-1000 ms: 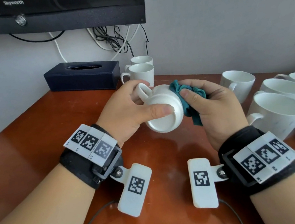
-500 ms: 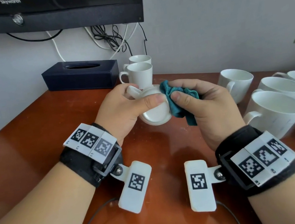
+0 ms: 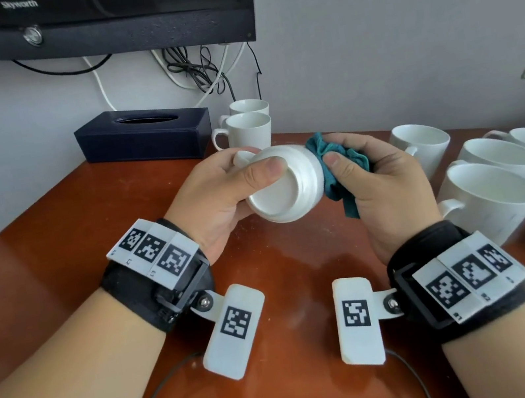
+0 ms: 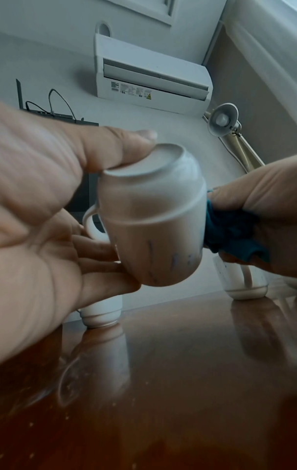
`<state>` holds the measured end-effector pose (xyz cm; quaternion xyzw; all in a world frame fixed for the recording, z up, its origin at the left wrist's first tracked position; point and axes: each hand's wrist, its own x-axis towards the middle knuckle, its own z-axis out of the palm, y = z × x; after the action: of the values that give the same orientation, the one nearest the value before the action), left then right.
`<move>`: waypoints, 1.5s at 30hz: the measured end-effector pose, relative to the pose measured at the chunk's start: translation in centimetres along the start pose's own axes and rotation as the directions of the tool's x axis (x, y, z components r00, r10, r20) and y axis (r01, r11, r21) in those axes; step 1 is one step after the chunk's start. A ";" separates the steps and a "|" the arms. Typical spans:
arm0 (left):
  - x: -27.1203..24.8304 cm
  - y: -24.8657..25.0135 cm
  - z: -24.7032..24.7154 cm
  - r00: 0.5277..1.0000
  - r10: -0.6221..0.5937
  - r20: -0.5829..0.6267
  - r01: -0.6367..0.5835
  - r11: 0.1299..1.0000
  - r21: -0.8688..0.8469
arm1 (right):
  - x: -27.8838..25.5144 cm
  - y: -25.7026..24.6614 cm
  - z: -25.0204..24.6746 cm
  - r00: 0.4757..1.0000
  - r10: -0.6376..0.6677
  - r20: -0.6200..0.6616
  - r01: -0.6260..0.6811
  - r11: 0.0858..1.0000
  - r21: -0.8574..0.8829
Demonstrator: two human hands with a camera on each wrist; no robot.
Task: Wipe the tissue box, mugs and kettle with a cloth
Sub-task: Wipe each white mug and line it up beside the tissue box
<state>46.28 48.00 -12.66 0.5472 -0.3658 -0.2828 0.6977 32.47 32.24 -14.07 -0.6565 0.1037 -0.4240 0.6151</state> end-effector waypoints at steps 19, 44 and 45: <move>-0.1 -0.3 0.3 0.998 -0.013 -0.068 0.014 1.000 0.018 | -0.7 -0.6 1.0 0.992 -0.061 0.113 0.058 0.998 0.030; 0.0 -0.6 0.1 0.997 -0.070 -0.041 0.061 0.982 -0.177 | 0.3 1.2 0.4 0.997 -0.018 -0.070 0.016 1.000 -0.023; 0.0 -0.6 0.1 0.996 -0.071 -0.049 0.060 0.979 -0.193 | 0.2 1.2 0.4 0.998 -0.016 -0.064 0.016 1.000 -0.001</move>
<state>46.20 47.83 -13.20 0.4970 -0.2992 -0.3243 0.7472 33.32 32.09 -14.96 -0.6437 0.1182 -0.4496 0.6079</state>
